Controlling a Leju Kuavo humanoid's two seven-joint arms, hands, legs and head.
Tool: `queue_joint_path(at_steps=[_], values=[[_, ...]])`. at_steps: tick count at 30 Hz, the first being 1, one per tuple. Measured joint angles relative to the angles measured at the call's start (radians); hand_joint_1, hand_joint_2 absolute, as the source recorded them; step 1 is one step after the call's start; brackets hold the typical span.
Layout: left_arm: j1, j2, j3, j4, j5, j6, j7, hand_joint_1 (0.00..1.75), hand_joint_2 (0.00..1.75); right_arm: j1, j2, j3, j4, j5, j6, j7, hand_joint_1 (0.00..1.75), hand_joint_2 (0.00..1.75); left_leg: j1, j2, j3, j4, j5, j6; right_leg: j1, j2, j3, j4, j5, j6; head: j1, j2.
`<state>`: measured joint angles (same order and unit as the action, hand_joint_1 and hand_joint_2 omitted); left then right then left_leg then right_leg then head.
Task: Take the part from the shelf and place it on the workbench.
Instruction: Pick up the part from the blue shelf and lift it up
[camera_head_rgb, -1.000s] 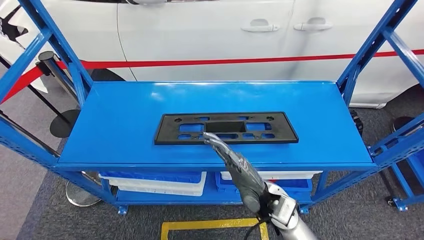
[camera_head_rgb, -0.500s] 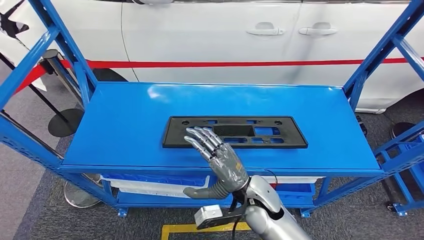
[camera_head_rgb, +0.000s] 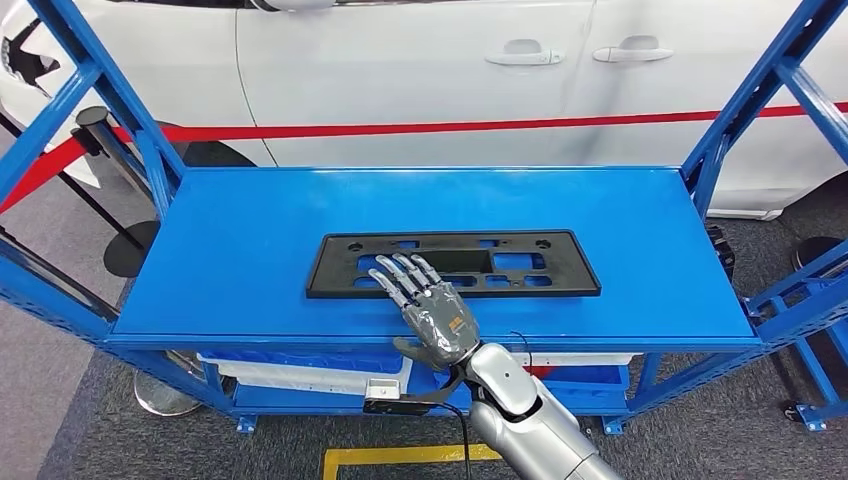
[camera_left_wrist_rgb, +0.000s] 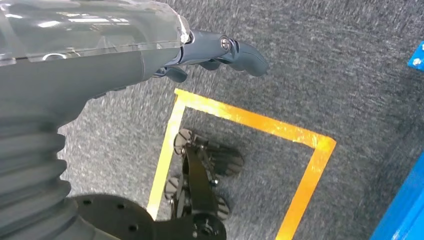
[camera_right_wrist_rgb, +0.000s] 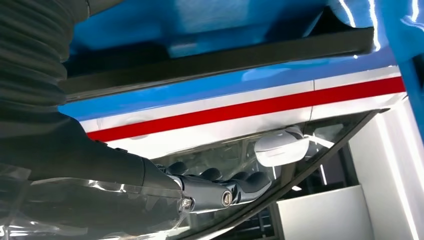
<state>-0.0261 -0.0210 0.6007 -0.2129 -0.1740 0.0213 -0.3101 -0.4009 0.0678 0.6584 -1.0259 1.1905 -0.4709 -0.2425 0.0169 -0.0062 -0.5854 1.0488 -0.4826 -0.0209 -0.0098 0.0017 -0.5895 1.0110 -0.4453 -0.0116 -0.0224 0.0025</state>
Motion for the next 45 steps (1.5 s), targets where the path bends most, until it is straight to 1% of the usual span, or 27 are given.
queue_joint_path(at_steps=[3, 4, 5, 6, 8, 9, 11, 14, 16, 18, 19, 20, 21, 23, 24, 26, 28, 30, 32, 34, 35, 36, 37, 39, 41, 44, 45], values=[[0.0, 0.001, 0.0, 0.0, -0.008, 0.0, 0.0, 0.0, 1.75, -0.017, 0.014, 0.0, 0.046, -0.004, -0.006, 0.0, 0.0, 1.75, 0.001, 0.001, -0.086, 0.179, -0.088, -0.006, 0.004, -0.002, 0.003, -0.002, -0.002, -0.013, -0.001, 0.0], [0.001, 0.002, 0.001, 0.0, -0.011, 0.0, 0.0, 0.0, 1.75, -0.018, 0.016, 0.0, 0.058, -0.007, -0.01, 0.0, 0.0, 1.75, 0.001, 0.001, -0.11, 0.226, -0.099, -0.007, 0.005, -0.003, 0.003, -0.001, -0.003, -0.015, -0.001, 0.0], [0.002, 0.002, 0.001, 0.0, -0.013, 0.0, 0.0, 0.0, 1.75, -0.019, 0.019, 0.0, 0.07, -0.009, -0.015, 0.0, 0.0, 1.75, 0.001, 0.001, -0.119, 0.242, -0.093, -0.007, 0.007, -0.002, 0.003, 0.001, -0.005, -0.016, -0.001, 0.0], [0.002, 0.003, 0.002, 0.0, -0.015, 0.0, 0.0, 0.0, 1.75, -0.021, 0.021, 0.0, 0.078, -0.009, -0.022, 0.002, 0.0, 1.75, 0.001, 0.001, -0.11, 0.218, -0.068, -0.006, 0.007, -0.002, 0.003, 0.005, -0.007, -0.016, -0.001, 0.0], [0.001, 0.004, 0.003, 0.0, -0.019, 0.0, 0.0, 0.0, 1.75, -0.027, 0.028, -0.002, 0.091, -0.001, -0.038, 0.009, 0.0, 1.75, 0.001, 0.001, -0.054, 0.096, -0.001, 0.0, 0.007, 0.001, 0.004, 0.013, -0.014, -0.013, 0.0, 0.0], [0.0, 0.005, 0.003, 0.0, -0.021, 0.0, 0.0, 0.0, 1.75, -0.032, 0.031, -0.003, 0.096, 0.006, -0.046, 0.014, 0.0, 1.75, 0.0, 0.001, -0.028, 0.04, 0.019, 0.003, 0.009, 0.002, 0.003, 0.019, -0.017, -0.009, 0.0, 0.0], [-0.003, 0.006, 0.004, 0.0, -0.027, 0.0, 0.0, 0.0, 1.75, -0.041, 0.036, -0.005, 0.109, 0.024, -0.061, 0.029, 0.0, 1.75, -0.004, -0.001, -0.007, -0.01, 0.025, 0.011, 0.012, 0.003, -0.001, 0.024, -0.02, -0.001, 0.001, 0.0], [-0.002, 0.006, 0.006, 0.0, -0.034, -0.001, 0.0, 0.0, 1.75, -0.055, 0.042, -0.006, 0.137, 0.055, -0.075, 0.054, 0.0, 1.75, -0.001, -0.001, -0.005, -0.019, 0.031, 0.025, 0.012, 0.003, -0.005, 0.028, -0.024, 0.013, 0.002, 0.0], [-0.004, 0.006, 0.008, 0.0, -0.039, -0.002, 0.0, 0.0, 1.75, -0.068, 0.045, -0.007, 0.16, 0.073, -0.085, 0.07, 0.0, 1.75, 0.003, 0.001, -0.003, -0.026, 0.035, 0.036, 0.008, 0.003, -0.032, 0.088, -0.063, 0.024, 0.006, 0.0], [-0.006, 0.007, 0.012, 0.0, -0.044, -0.003, 0.0, 0.0, 1.75, -0.08, 0.047, -0.011, 0.194, 0.09, -0.095, 0.091, 0.0, 1.75, 0.003, 0.001, -0.003, -0.027, 0.036, 0.041, 0.003, 0.002, -0.094, 0.215, -0.122, 0.034, 0.008, 0.0], [-0.007, 0.007, 0.014, 0.0, -0.046, -0.003, 0.0, 0.0, 1.75, -0.084, 0.047, -0.014, 0.214, 0.098, -0.1, 0.101, 0.0, 1.75, 0.003, 0.001, -0.003, -0.026, 0.035, 0.042, 0.001, 0.002, -0.121, 0.269, -0.138, 0.037, 0.008, 0.0], [-0.007, 0.007, 0.017, 0.0, -0.049, -0.004, 0.0, 0.0, 1.75, -0.087, 0.047, -0.018, 0.235, 0.108, -0.106, 0.112, 0.0, 1.75, 0.003, 0.0, -0.003, -0.026, 0.035, 0.041, -0.001, 0.002, -0.135, 0.293, -0.136, 0.039, 0.008, 0.0], [-0.007, 0.007, 0.019, 0.0, -0.052, -0.005, 0.0, 0.0, 1.75, -0.091, 0.048, -0.022, 0.253, 0.116, -0.112, 0.121, 0.0, 1.75, 0.003, -0.001, -0.002, -0.026, 0.035, 0.041, -0.002, 0.002, -0.132, 0.28, -0.117, 0.039, 0.008, 0.0], [-0.007, 0.007, 0.022, 0.0, -0.058, -0.007, 0.0, 0.0, 1.75, -0.104, 0.048, -0.03, 0.28, 0.134, -0.122, 0.138, 0.0, 1.75, 0.003, -0.001, 0.001, -0.026, 0.032, 0.038, -0.003, 0.001, -0.077, 0.157, -0.044, 0.034, 0.009, 0.0], [-0.007, 0.007, 0.023, 0.0, -0.061, -0.009, 0.0, 0.0, 1.75, -0.112, 0.049, -0.035, 0.293, 0.142, -0.125, 0.146, 0.0, 1.75, 0.001, -0.002, 0.002, -0.025, 0.031, 0.034, -0.001, 0.001, -0.047, 0.092, -0.02, 0.03, 0.008, 0.0], [-0.009, 0.007, 0.024, 0.0, -0.067, -0.012, 0.0, 0.0, 1.75, -0.125, 0.049, -0.044, 0.319, 0.161, -0.131, 0.164, 0.0, 1.75, -0.002, -0.001, 0.001, -0.025, 0.029, 0.024, 0.004, 0.002, -0.017, 0.024, -0.003, 0.022, 0.008, 0.0], [-0.01, 0.007, 0.026, 0.0, -0.071, -0.015, 0.0, 0.0, 1.75, -0.137, 0.049, -0.053, 0.345, 0.194, -0.139, 0.198, 0.0, 1.75, -0.003, -0.001, 0.004, -0.03, 0.029, 0.012, 0.005, 0.003, -0.014, 0.016, -0.004, 0.014, 0.007, 0.0], [-0.01, 0.008, 0.029, 0.0, -0.077, -0.018, -0.001, 0.0, 1.75, -0.151, 0.05, -0.061, 0.373, 0.239, -0.139, 0.25, 0.71, 1.75, -0.001, 0.0, 0.001, -0.011, 0.012, 0.002, 0.001, 0.002, -0.006, 0.006, 0.0, 0.001, 0.007, 0.0], [-0.01, 0.008, 0.03, 0.0, -0.081, -0.018, -0.002, 0.0, 1.75, -0.164, 0.05, -0.07, 0.4, 0.274, -0.134, 0.297, 1.57, 1.75, 0.0, 0.001, -0.039, 0.082, -0.041, -0.003, -0.001, 0.0, -0.001, 0.0, 0.001, -0.009, 0.006, 0.0], [-0.009, 0.008, 0.032, 0.0, -0.084, -0.018, -0.002, 0.0, 1.75, -0.17, 0.05, -0.078, 0.424, 0.294, -0.133, 0.321, 1.73, 1.75, 0.001, 0.001, -0.1, 0.211, -0.096, -0.006, 0.002, -0.001, 0.0, 0.002, 0.0, -0.013, 0.006, 0.0], [-0.008, 0.009, 0.033, 0.0, -0.085, -0.018, -0.003, 0.0, 1.75, -0.172, 0.05, -0.083, 0.435, 0.301, -0.136, 0.326, 1.75, 1.75, 0.001, 0.001, -0.117, 0.246, -0.101, -0.007, 0.003, -0.001, 0.0, 0.003, -0.001, -0.014, 0.006, 0.0], [-0.008, 0.009, 0.035, 0.0, -0.086, -0.018, -0.003, 0.0, 1.75, -0.173, 0.05, -0.088, 0.444, 0.307, -0.141, 0.33, 1.75, 1.75, 0.001, 0.001, -0.115, 0.24, -0.086, -0.007, 0.004, -0.001, 0.001, 0.005, -0.002, -0.014, 0.006, 0.0], [-0.008, 0.009, 0.037, 0.0, -0.087, -0.018, -0.003, 0.0, 1.75, -0.174, 0.05, -0.093, 0.452, 0.312, -0.147, 0.334, 1.75, 1.75, 0.002, 0.001, -0.095, 0.196, -0.055, -0.007, 0.004, 0.0, 0.001, 0.008, -0.004, -0.013, 0.006, 0.0], [-0.01, 0.009, 0.039, 0.0, -0.087, -0.019, -0.003, 0.0, 0.87, -0.175, 0.05, -0.101, 0.462, 0.319, -0.16, 0.338, 1.75, 1.75, 0.001, 0.002, -0.031, 0.062, 0.004, -0.002, 0.006, 0.001, 0.0, 0.018, -0.009, -0.007, 0.006, 0.0], [-0.012, 0.01, 0.042, 0.0, -0.087, -0.022, -0.004, 0.0, 0.0, -0.177, 0.049, -0.111, 0.47, 0.321, -0.168, 0.336, 1.75, 1.75, -0.001, 0.001, 0.001, -0.009, 0.022, 0.007, 0.01, 0.003, -0.004, 0.024, -0.012, 0.002, 0.007, 0.0], [-0.013, 0.01, 0.047, 0.0, -0.087, -0.033, -0.005, 0.0, 0.0, -0.178, 0.048, -0.125, 0.479, 0.323, -0.173, 0.323, 1.75, 1.75, -0.003, 0.0, 0.0, -0.016, 0.027, 0.026, 0.009, 0.004, -0.006, 0.024, -0.011, 0.017, 0.008, 0.0], [-0.013, 0.01, 0.048, 0.0, -0.087, -0.036, -0.005, 0.0, 0.0, -0.178, 0.048, -0.128, 0.482, 0.323, -0.175, 0.319, 1.75, 1.75, -0.001, 0.001, 0.001, -0.019, 0.03, 0.033, 0.007, 0.004, -0.01, 0.035, -0.02, 0.023, 0.009, 0.0]])
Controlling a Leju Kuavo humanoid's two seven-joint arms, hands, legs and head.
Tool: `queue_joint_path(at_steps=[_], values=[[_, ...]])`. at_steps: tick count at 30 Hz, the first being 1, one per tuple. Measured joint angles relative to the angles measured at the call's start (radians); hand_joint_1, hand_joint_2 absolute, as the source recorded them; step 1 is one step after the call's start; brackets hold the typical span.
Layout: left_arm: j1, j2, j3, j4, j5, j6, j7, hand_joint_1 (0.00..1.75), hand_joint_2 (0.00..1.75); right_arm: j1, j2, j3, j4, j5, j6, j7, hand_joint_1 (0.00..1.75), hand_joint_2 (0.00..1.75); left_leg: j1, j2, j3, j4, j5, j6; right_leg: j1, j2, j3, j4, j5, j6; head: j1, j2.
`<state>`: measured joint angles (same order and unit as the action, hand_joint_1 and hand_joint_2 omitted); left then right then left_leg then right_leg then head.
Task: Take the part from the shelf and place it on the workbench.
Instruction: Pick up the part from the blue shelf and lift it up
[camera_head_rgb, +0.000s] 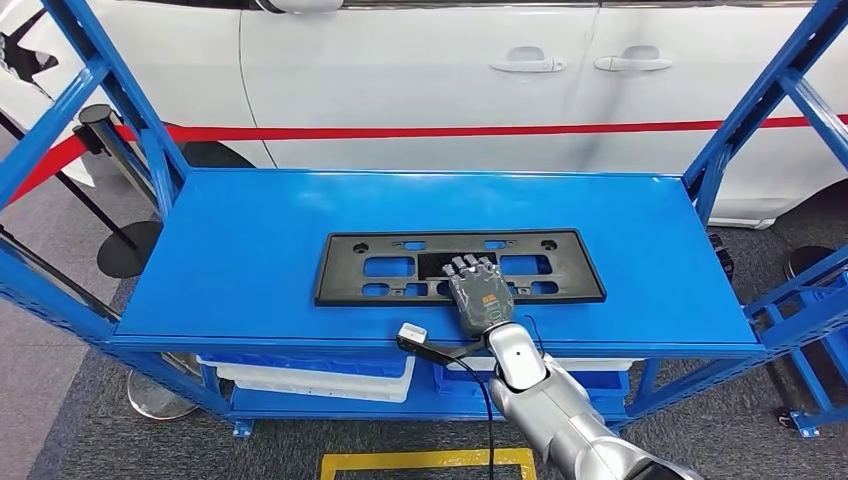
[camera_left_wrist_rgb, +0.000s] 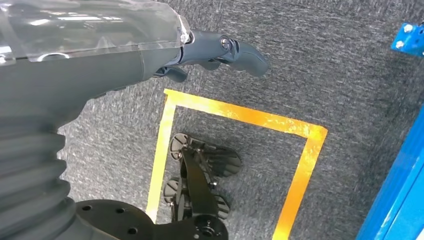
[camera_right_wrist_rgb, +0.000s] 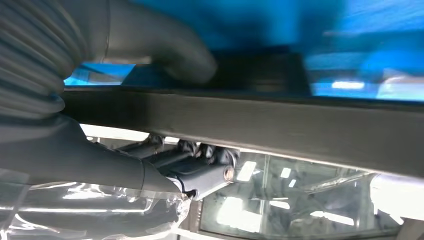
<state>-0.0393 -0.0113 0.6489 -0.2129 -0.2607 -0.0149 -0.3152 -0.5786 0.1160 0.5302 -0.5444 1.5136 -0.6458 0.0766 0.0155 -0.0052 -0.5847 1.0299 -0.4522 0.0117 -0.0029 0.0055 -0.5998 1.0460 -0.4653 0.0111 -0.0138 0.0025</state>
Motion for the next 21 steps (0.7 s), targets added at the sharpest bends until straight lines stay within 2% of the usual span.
queue_joint_path(at_steps=[2, 4, 5, 6, 7, 9, 10, 11, 13, 15, 16, 17, 19, 20, 21], values=[[-0.001, 0.0, 0.003, 0.0, 0.0, -0.004, -0.002, 0.0, 0.0, 0.001, 0.0, -0.008, 0.004, 0.0, -0.003, -0.006, 1.75, 1.75, 0.003, 0.001, -0.001, -0.004, 0.005, 0.009, -0.003, -0.001, -0.036, 0.079, -0.051, 0.01, 0.003, 0.0], [0.0, 0.0, 0.007, 0.0, 0.0, -0.006, -0.009, 0.0, 0.0, 0.005, -0.001, -0.015, 0.007, 0.0, -0.008, -0.013, 1.75, 1.75, 0.002, 0.002, -0.004, -0.004, 0.005, 0.011, -0.005, -0.001, -0.099, 0.21, -0.111, 0.017, 0.005, 0.0], [0.0, 0.0, 0.008, 0.0, 0.0, -0.007, -0.015, 0.0, 0.0, 0.007, -0.001, -0.018, 0.009, 0.0, -0.01, -0.016, 1.75, 1.75, 0.002, 0.001, -0.005, -0.004, 0.005, 0.011, -0.005, -0.001, -0.119, 0.252, -0.121, 0.018, 0.005, 0.0], [0.001, 0.0, 0.009, 0.0, 0.0, -0.01, -0.023, 0.0, 0.0, 0.008, -0.002, -0.02, 0.01, -0.001, -0.013, -0.019, 1.75, 1.75, 0.002, 0.001, -0.004, -0.004, 0.005, 0.011, -0.005, -0.001, -0.124, 0.258, -0.111, 0.017, 0.005, 0.0], [0.002, 0.0, 0.01, 0.0, -0.001, -0.014, -0.033, 0.0, 0.0, 0.008, -0.002, -0.021, 0.011, -0.001, -0.014, -0.023, 1.75, 1.75, 0.002, 0.0, -0.003, -0.004, 0.004, 0.01, -0.005, -0.001, -0.107, 0.222, -0.082, 0.015, 0.005, 0.0], [0.002, 0.0, 0.012, 0.0, -0.001, -0.023, -0.057, 0.0, 0.0, 0.007, -0.002, -0.027, 0.011, -0.002, -0.015, -0.03, 1.75, 1.75, 0.001, -0.002, 0.002, -0.004, 0.002, 0.008, -0.002, -0.001, -0.039, 0.085, -0.015, 0.004, 0.004, 0.0], [0.002, 0.0, 0.014, 0.0, -0.001, -0.026, -0.066, 0.0, 0.0, 0.006, -0.002, -0.03, 0.011, -0.003, -0.016, -0.033, 1.75, 1.75, 0.0, -0.002, 0.003, -0.004, 0.002, 0.004, 0.001, -0.002, -0.011, 0.025, 0.006, -0.002, 0.004, 0.0], [0.001, 0.0, 0.015, 0.0, -0.002, -0.029, -0.072, 0.0, 0.0, 0.005, -0.002, -0.033, 0.011, -0.003, -0.016, -0.037, 1.75, 1.75, 0.0, -0.003, 0.003, -0.005, 0.002, 0.0, 0.005, -0.002, 0.004, -0.009, 0.014, -0.006, 0.004, 0.0], [0.001, 0.0, 0.016, 0.0, -0.007, -0.03, -0.076, 0.0, 0.0, 0.004, -0.002, -0.038, 0.011, -0.005, -0.017, -0.044, 1.75, 1.75, 0.0, -0.003, 0.003, -0.009, 0.003, -0.011, 0.01, -0.001, 0.007, -0.023, 0.014, -0.013, 0.004, 0.0], [0.002, 0.001, 0.016, 0.0, -0.015, -0.026, -0.076, 0.0, 0.0, 0.003, -0.002, -0.043, 0.012, -0.009, -0.018, -0.05, 1.75, 1.75, 0.0, -0.002, 0.004, -0.007, -0.002, -0.022, 0.004, -0.002, 0.014, -0.035, 0.021, -0.023, 0.003, 0.0], [0.001, 0.002, 0.016, 0.0, -0.018, -0.024, -0.076, 0.0, 0.0, 0.002, -0.002, -0.045, 0.012, -0.011, -0.018, -0.052, 1.75, 1.75, 0.0, -0.001, -0.003, 0.014, -0.017, -0.027, 0.001, -0.004, 0.018, -0.043, 0.024, -0.03, 0.003, 0.0], [0.001, 0.003, 0.016, 0.0, -0.02, -0.021, -0.076, 0.0, 0.0, 0.002, -0.002, -0.047, 0.013, -0.013, -0.018, -0.055, 1.75, 1.75, 0.0, -0.001, -0.021, 0.056, -0.044, -0.03, -0.002, -0.005, 0.022, -0.048, 0.027, -0.035, 0.001, 0.0], [0.001, 0.005, 0.018, 0.0, -0.022, -0.018, -0.075, 0.0, 0.0, 0.003, -0.002, -0.049, 0.017, -0.014, -0.018, -0.06, 1.75, 1.75, 0.001, -0.001, -0.079, 0.184, -0.108, -0.035, 0.0, -0.006, 0.021, -0.049, 0.027, -0.039, 0.0, 0.0], [0.002, 0.006, 0.019, 0.0, -0.023, -0.017, -0.074, 0.0, 0.0, 0.003, -0.002, -0.05, 0.018, -0.014, -0.018, -0.061, 1.75, 1.75, 0.001, -0.001, -0.104, 0.238, -0.127, -0.037, 0.0, -0.006, 0.02, -0.048, 0.027, -0.039, 0.0, 0.0], [0.003, 0.007, 0.021, 0.0, -0.024, -0.016, -0.073, 0.0, 0.0, 0.004, -0.002, -0.051, 0.019, -0.014, -0.017, -0.062, 1.75, 1.75, 0.002, 0.0, -0.114, 0.259, -0.126, -0.039, 0.0, -0.006, 0.021, -0.047, 0.027, -0.039, 0.0, 0.0]])
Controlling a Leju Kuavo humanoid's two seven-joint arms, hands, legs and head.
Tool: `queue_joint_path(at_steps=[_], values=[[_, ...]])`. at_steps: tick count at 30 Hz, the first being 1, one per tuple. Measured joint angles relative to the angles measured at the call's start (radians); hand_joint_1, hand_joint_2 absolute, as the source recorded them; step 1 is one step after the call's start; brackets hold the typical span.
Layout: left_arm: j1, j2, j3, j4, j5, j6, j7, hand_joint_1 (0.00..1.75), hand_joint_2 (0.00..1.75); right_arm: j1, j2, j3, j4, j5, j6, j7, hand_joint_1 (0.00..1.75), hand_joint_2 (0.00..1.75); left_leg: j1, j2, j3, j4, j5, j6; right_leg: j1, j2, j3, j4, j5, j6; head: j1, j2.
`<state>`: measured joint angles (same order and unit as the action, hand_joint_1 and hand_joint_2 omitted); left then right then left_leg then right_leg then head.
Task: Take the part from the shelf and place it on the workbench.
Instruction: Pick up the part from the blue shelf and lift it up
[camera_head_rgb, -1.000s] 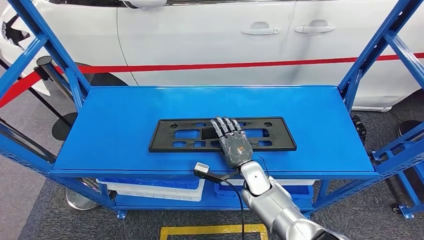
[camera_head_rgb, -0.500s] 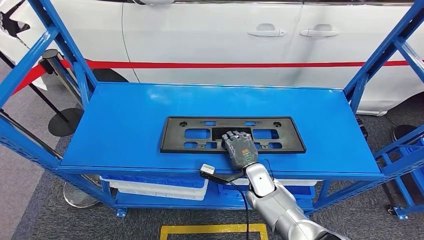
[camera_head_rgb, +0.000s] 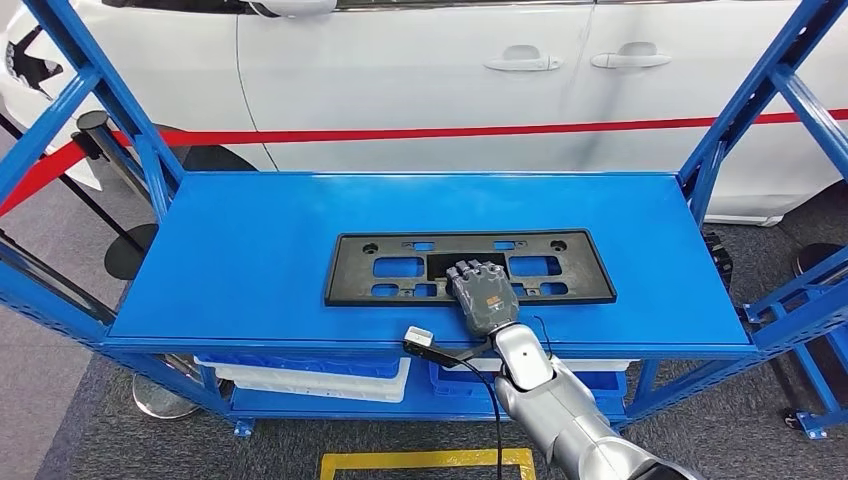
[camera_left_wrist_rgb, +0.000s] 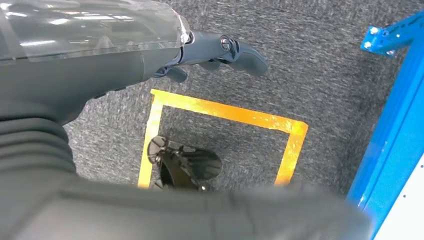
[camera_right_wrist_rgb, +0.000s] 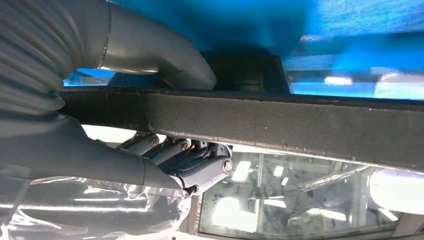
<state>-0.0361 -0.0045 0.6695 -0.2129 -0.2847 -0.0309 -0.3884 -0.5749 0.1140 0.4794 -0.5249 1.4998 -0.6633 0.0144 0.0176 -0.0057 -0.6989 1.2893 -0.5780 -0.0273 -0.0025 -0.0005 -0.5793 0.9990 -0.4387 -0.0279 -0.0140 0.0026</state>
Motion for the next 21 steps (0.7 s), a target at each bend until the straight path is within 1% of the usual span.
queue_joint_path(at_steps=[1, 2, 3, 4, 5, 6, 7, 8, 9, 10, 11, 13, 14, 15, 16, 17, 18, 19, 20, 21], values=[[0.001, 0.001, 0.001, 0.0, -0.002, 0.002, 0.002, 0.0, 0.0, 0.0, 0.0, 0.0, 0.001, 0.0, 0.0, 0.0, 1.75, 1.75, 0.001, 0.0, 0.01, -0.019, 0.021, -0.001, 0.0, 0.0, 0.0, 0.002, -0.001, 0.001, 0.0, 0.0], [0.001, 0.002, 0.002, 0.0, -0.004, 0.004, 0.004, 0.0, 0.0, 0.0, 0.0, -0.001, 0.001, 0.0, 0.0, 0.0, 1.75, 1.75, 0.002, 0.001, 0.037, -0.074, 0.056, -0.001, -0.001, 0.001, 0.001, 0.005, -0.003, 0.003, 0.0, 0.0], [0.0, 0.003, 0.002, 0.0, -0.006, 0.009, 0.007, 0.0, 0.0, -0.001, 0.001, -0.001, 0.002, 0.0, 0.001, 0.0, 1.75, 1.75, 0.004, 0.001, 0.072, -0.146, 0.087, 0.0, -0.002, 0.002, 0.0, 0.01, -0.006, 0.006, 0.0, 0.0], [-0.001, 0.003, 0.003, 0.0, -0.008, 0.014, 0.01, 0.0, 0.0, -0.001, 0.001, -0.002, 0.002, -0.001, 0.001, 0.0, 1.75, 1.75, 0.003, 0.001, 0.102, -0.207, 0.108, 0.003, 0.0, 0.003, -0.001, 0.016, -0.009, 0.01, 0.0, 0.0], [-0.002, 0.004, 0.003, 0.0, -0.009, 0.019, 0.013, 0.0, 0.0, -0.001, 0.001, -0.003, 0.002, -0.001, 0.001, 0.0, 1.75, 1.75, 0.002, 0.0, 0.12, -0.246, 0.118, 0.007, 0.001, 0.004, -0.004, 0.021, -0.011, 0.015, 0.0, 0.0], [-0.002, 0.004, 0.003, 0.0, -0.009, 0.024, 0.015, 0.0, 0.0, -0.002, 0.001, -0.006, 0.002, -0.003, 0.001, -0.002, 1.75, 1.75, 0.001, 0.0, 0.127, -0.263, 0.117, 0.013, 0.003, 0.005, -0.006, 0.023, -0.012, 0.02, 0.0, 0.0], [-0.003, 0.004, 0.004, 0.0, -0.009, 0.027, 0.018, 0.0, 0.0, -0.002, 0.001, -0.008, 0.002, -0.006, 0.001, -0.005, 1.75, 1.75, -0.002, -0.001, 0.126, -0.264, 0.119, 0.019, 0.004, 0.007, -0.007, 0.023, -0.011, 0.025, 0.001, 0.0], [-0.002, 0.004, 0.005, 0.0, -0.01, 0.03, 0.022, 0.0, 0.0, -0.001, 0.001, -0.012, 0.001, -0.017, 0.0, -0.016, 1.75, 1.75, -0.001, -0.001, 0.126, -0.265, 0.121, 0.026, 0.004, 0.007, -0.008, 0.022, -0.01, 0.03, 0.001, 0.0], [-0.002, 0.004, 0.006, 0.0, -0.01, 0.031, 0.026, 0.0, 0.0, -0.001, 0.001, -0.016, 0.0, -0.036, 0.001, -0.036, 1.75, 1.75, 0.0, -0.001, 0.126, -0.268, 0.124, 0.032, 0.002, 0.007, -0.01, 0.027, -0.015, 0.035, 0.001, 0.0], [-0.002, 0.004, 0.008, 0.0, -0.01, 0.028, 0.028, 0.0, 0.0, 0.0, 0.002, -0.022, -0.002, -0.069, 0.005, -0.071, 1.75, 1.75, 0.001, 0.0, 0.126, -0.272, 0.127, 0.038, 0.001, 0.007, -0.018, 0.046, -0.029, 0.04, 0.002, 0.0], [-0.003, 0.004, 0.011, 0.0, -0.009, 0.023, 0.03, 0.0, 0.0, 0.0, 0.003, -0.029, -0.007, -0.115, 0.013, -0.118, 1.75, 1.75, 0.003, 0.001, 0.127, -0.275, 0.13, 0.043, -0.001, 0.006, -0.036, 0.085, -0.055, 0.045, 0.003, 0.0], [-0.003, 0.004, 0.018, 0.0, -0.006, 0.009, 0.031, 0.0, 0.0, 0.006, 0.008, -0.048, -0.025, -0.245, 0.052, -0.249, 1.75, 1.75, 0.003, 0.003, 0.125, -0.276, 0.132, 0.048, -0.003, 0.005, -0.093, 0.207, -0.119, 0.053, 0.005, 0.0], [-0.002, 0.004, 0.022, 0.0, -0.004, 0.001, 0.033, 0.0, 0.0, 0.014, 0.01, -0.059, -0.045, -0.337, 0.084, -0.338, 1.75, 1.75, 0.003, 0.004, 0.124, -0.275, 0.132, 0.048, -0.004, 0.005, -0.122, 0.267, -0.141, 0.055, 0.005, 0.0], [-0.001, 0.004, 0.027, 0.0, -0.002, -0.01, 0.035, 0.0, 0.0, 0.021, 0.011, -0.069, -0.072, -0.444, 0.123, -0.433, 1.75, 1.75, 0.003, 0.004, 0.125, -0.275, 0.131, 0.048, -0.004, 0.005, -0.139, 0.301, -0.146, 0.055, 0.005, 0.0], [0.001, 0.004, 0.032, 0.0, 0.003, -0.024, 0.034, 0.0, 0.0, 0.028, 0.012, -0.077, -0.107, -0.564, 0.172, -0.527, 1.75, 1.75, 0.003, 0.005, 0.127, -0.275, 0.13, 0.047, -0.004, 0.005, -0.137, 0.297, -0.131, 0.053, 0.005, 0.0], [0.002, 0.004, 0.038, 0.0, 0.009, -0.039, 0.031, 0.0, 0.0, 0.034, 0.011, -0.082, -0.151, -0.689, 0.227, -0.606, 1.75, 1.75, 0.003, 0.005, 0.131, -0.276, 0.129, 0.046, -0.003, 0.005, -0.115, 0.256, -0.101, 0.05, 0.006, 0.0], [0.003, 0.004, 0.044, 0.0, 0.014, -0.053, 0.024, 0.0, 0.0, 0.038, 0.01, -0.083, -0.206, -0.823, 0.291, -0.658, 1.75, 1.75, 0.003, 0.006, 0.135, -0.276, 0.128, 0.045, -0.001, 0.005, -0.077, 0.184, -0.064, 0.043, 0.006, 0.0], [0.002, 0.002, 0.051, 0.0, 0.019, -0.064, 0.014, 0.0, 0.0, 0.046, 0.007, -0.082, -0.273, -0.962, 0.357, -0.689, 1.75, 1.75, 0.002, 0.006, 0.139, -0.276, 0.127, 0.043, 0.002, 0.006, -0.038, 0.109, -0.037, 0.035, 0.005, 0.0], [0.001, 0.001, 0.057, 0.0, 0.022, -0.071, 0.004, 0.0, 0.0, 0.056, 0.001, -0.078, -0.353, -1.107, 0.422, -0.705, 1.75, 1.75, 0.002, 0.005, 0.142, -0.276, 0.125, 0.039, 0.006, 0.005, -0.01, 0.053, -0.02, 0.028, 0.006, 0.0], [0.001, -0.001, 0.063, 0.0, 0.024, -0.074, -0.005, 0.0, 0.0, 0.071, -0.005, -0.072, -0.434, -1.241, 0.483, -0.713, 1.75, 1.75, 0.002, 0.005, 0.143, -0.277, 0.124, 0.034, 0.009, 0.004, 0.006, 0.02, -0.015, 0.022, 0.007, 0.0]])
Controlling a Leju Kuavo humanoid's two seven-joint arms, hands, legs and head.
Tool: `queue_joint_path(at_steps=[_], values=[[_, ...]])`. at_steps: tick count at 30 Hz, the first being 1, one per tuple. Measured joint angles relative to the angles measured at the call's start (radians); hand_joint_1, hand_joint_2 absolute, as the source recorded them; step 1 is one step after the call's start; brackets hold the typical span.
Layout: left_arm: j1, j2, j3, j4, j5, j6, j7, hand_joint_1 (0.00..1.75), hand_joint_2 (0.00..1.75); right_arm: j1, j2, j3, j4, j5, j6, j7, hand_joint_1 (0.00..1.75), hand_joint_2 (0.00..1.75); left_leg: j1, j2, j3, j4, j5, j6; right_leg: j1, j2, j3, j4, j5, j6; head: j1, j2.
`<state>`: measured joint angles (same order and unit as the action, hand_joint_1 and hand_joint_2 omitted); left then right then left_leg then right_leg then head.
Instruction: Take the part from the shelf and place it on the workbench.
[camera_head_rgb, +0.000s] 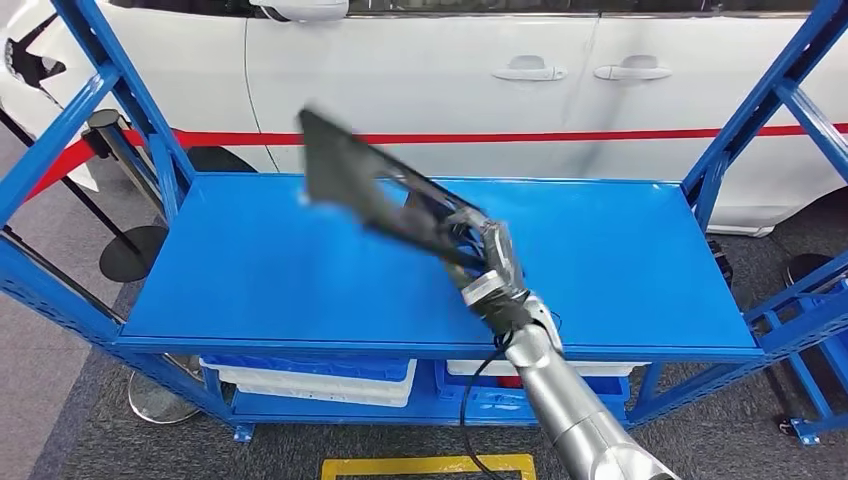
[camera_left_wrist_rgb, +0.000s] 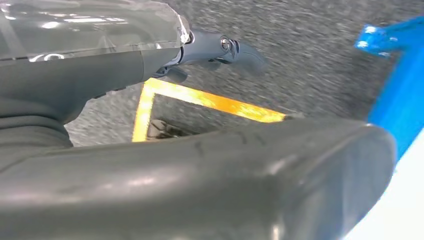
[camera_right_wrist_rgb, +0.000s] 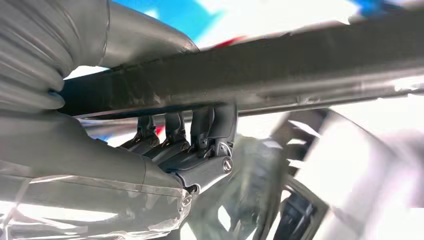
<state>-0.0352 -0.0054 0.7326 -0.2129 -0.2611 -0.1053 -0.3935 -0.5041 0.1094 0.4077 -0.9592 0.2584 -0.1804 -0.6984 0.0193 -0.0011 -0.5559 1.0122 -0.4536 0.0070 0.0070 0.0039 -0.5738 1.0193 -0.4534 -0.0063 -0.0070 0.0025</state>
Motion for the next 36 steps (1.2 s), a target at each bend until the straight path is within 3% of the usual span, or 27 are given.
queue_joint_path(at_steps=[2, 4, 5, 8, 9, 10, 11, 14, 16, 19, 21, 23, 24, 25, 26, 29, 30, 31, 34, 36], values=[[0.001, -0.002, 0.01, 0.0, -0.001, 0.003, -0.011, 0.0, 0.0, 0.05, -0.013, 0.01, -0.161, -0.184, 0.114, -0.002, 1.75, 1.75, 0.0, -0.002, 0.0, -0.005, 0.001, -0.012, 0.003, -0.003, 0.002, -0.013, 0.002, -0.006, 0.003, 0.0], [0.006, -0.002, 0.018, 0.0, -0.007, 0.011, -0.016, 0.0, 0.0, 0.104, -0.021, 0.012, -0.305, -0.251, 0.203, -0.002, 1.75, 1.75, -0.001, -0.002, -0.009, 0.007, -0.009, -0.021, -0.004, -0.004, 0.0, -0.022, 0.012, -0.012, 0.003, 0.0], [0.007, -0.002, 0.02, 0.0, -0.009, 0.014, -0.018, 0.0, 0.0, 0.122, -0.024, 0.014, -0.364, -0.265, 0.231, -0.003, 1.75, 1.75, -0.001, -0.002, -0.022, 0.034, -0.029, -0.025, -0.008, -0.004, -0.001, -0.027, 0.017, -0.016, 0.001, 0.0], [0.007, -0.003, 0.024, 0.0, -0.012, 0.02, -0.021, 0.0, 0.0, 0.16, -0.026, 0.012, -0.488, -0.318, 0.329, -0.004, 1.75, 1.75, -0.001, -0.002, -0.106, 0.216, -0.126, -0.033, -0.01, -0.007, -0.003, -0.029, 0.02, -0.024, -0.005, 0.0], [0.008, -0.003, 0.026, 0.0, -0.013, 0.024, -0.021, 0.0, 0.0, 0.177, -0.026, 0.007, -0.525, -0.355, 0.401, -0.004, 1.75, 1.75, 0.0, -0.002, -0.129, 0.264, -0.141, -0.035, -0.009, -0.008, -0.004, -0.026, 0.019, -0.025, -0.005, 0.0], [0.01, -0.003, 0.029, 0.0, -0.015, 0.028, -0.022, 0.0, 0.0, 0.191, -0.025, 0.002, -0.558, -0.402, 0.486, 0.0, 1.75, 1.75, 0.0, -0.002, -0.136, 0.278, -0.136, -0.035, -0.009, -0.008, -0.005, -0.023, 0.018, -0.025, -0.005, 0.0], [0.011, -0.003, 0.032, 0.0, -0.018, 0.031, -0.021, 0.0, 0.0, 0.201, -0.024, -0.001, -0.585, -0.459, 0.577, 0.012, 1.75, 1.75, 0.0, -0.002, -0.122, 0.25, -0.111, -0.034, -0.009, -0.007, -0.006, -0.019, 0.016, -0.024, -0.005, 0.0], [0.007, -0.003, 0.039, 0.0, -0.041, 0.043, -0.016, 0.0, 0.0, 0.21, -0.027, 0.018, -0.627, -0.618, 0.763, 0.083, 1.75, 1.75, -0.003, -0.002, -0.033, 0.061, -0.018, -0.023, -0.005, -0.003, -0.008, -0.005, 0.008, -0.017, -0.005, 0.0], [0.004, -0.003, 0.039, 0.0, -0.062, 0.052, -0.007, 0.0, 0.0, 0.208, -0.034, 0.047, -0.632, -0.664, 0.811, 0.124, 1.75, 1.75, -0.007, -0.004, -0.015, 0.011, -0.004, -0.014, -0.003, -0.002, -0.015, 0.002, 0.008, -0.007, -0.005, 0.0], [0.0, -0.005, 0.039, 0.0, -0.086, 0.063, 0.008, 0.0, 0.0, 0.203, -0.047, 0.105, -0.63, -0.671, 0.84, 0.143, 1.75, 1.75, -0.005, -0.003, -0.02, 0.004, 0.009, 0.002, -0.005, -0.002, -0.023, 0.011, 0.002, 0.009, -0.005, 0.0], [-0.003, -0.006, 0.039, 0.0, -0.097, 0.064, 0.014, 0.0, 0.0, 0.197, -0.057, 0.139, -0.63, -0.662, 0.844, 0.141, 1.75, 1.75, 0.0, -0.001, -0.027, -0.004, 0.021, 0.013, -0.008, -0.002, -0.045, 0.072, -0.054, 0.019, -0.004, 0.0], [-0.005, -0.006, 0.038, 0.0, -0.108, 0.063, 0.019, 0.0, 0.0, 0.194, -0.069, 0.162, -0.631, -0.655, 0.844, 0.136, 1.75, 1.75, 0.0, -0.001, -0.04, -0.004, 0.031, 0.017, -0.013, -0.002, -0.089, 0.195, -0.135, 0.028, -0.003, 0.0], [-0.005, -0.006, 0.038, 0.0, -0.113, 0.061, 0.021, 0.0, 0.0, 0.194, -0.076, 0.171, -0.631, -0.65, 0.844, 0.131, 1.75, 1.75, 0.0, -0.001, -0.048, -0.002, 0.036, 0.017, -0.015, -0.002, -0.105, 0.248, -0.159, 0.031, -0.003, 0.0], [-0.004, -0.006, 0.038, 0.0, -0.118, 0.059, 0.024, 0.0, 0.0, 0.195, -0.082, 0.177, -0.632, -0.643, 0.843, 0.123, 1.75, 1.75, 0.0, -0.001, -0.056, -0.001, 0.04, 0.015, -0.017, -0.002, -0.108, 0.271, -0.164, 0.034, -0.003, 0.0], [-0.004, -0.006, 0.037, 0.0, -0.123, 0.058, 0.026, 0.0, 0.0, 0.195, -0.089, 0.183, -0.634, -0.633, 0.841, 0.113, 1.75, 1.75, 0.0, -0.001, -0.064, 0.002, 0.045, 0.013, -0.019, -0.002, -0.091, 0.258, -0.152, 0.034, -0.003, 0.0], [-0.003, -0.006, 0.037, 0.0, -0.135, 0.056, 0.032, 0.0, 0.0, 0.192, -0.1, 0.193, -0.649, -0.583, 0.818, 0.078, 1.75, 1.75, -0.001, -0.002, -0.082, 0.008, 0.058, 0.002, -0.019, -0.002, 0.036, 0.063, -0.084, 0.027, -0.004, 0.0], [-0.003, -0.006, 0.037, 0.0, -0.139, 0.056, 0.033, 0.0, 0.0, 0.191, -0.102, 0.196, -0.657, -0.561, 0.801, 0.068, 1.75, 1.75, -0.001, -0.003, -0.084, 0.008, 0.064, -0.004, -0.016, -0.001, 0.063, 0.018, -0.072, 0.023, -0.004, 0.0], [-0.002, -0.006, 0.036, 0.0, -0.142, 0.056, 0.033, 0.0, 0.0, 0.19, -0.103, 0.198, -0.664, -0.538, 0.782, 0.058, 1.75, 1.75, -0.002, -0.003, -0.085, 0.007, 0.069, -0.01, -0.013, 0.0, 0.072, -0.003, -0.069, 0.019, -0.004, 0.0], [0.001, -0.004, 0.036, 0.0, -0.155, 0.054, 0.034, 0.0, 0.0, 0.191, -0.108, 0.199, -0.69, -0.466, 0.699, 0.031, 1.75, 1.75, -0.001, -0.004, -0.09, 0.005, 0.078, -0.03, -0.012, -0.001, 0.058, -0.01, -0.051, -0.001, -0.004, 0.0], [0.005, -0.002, 0.036, 0.0, -0.169, 0.049, 0.036, 0.0, 0.0, 0.193, -0.109, 0.199, -0.713, -0.408, 0.623, 0.016, 1.75, 1.75, 0.0, -0.004, -0.113, 0.058, 0.02, -0.036, -0.016, -0.005, 0.041, -0.015, -0.031, -0.02, -0.006, 0.0]])
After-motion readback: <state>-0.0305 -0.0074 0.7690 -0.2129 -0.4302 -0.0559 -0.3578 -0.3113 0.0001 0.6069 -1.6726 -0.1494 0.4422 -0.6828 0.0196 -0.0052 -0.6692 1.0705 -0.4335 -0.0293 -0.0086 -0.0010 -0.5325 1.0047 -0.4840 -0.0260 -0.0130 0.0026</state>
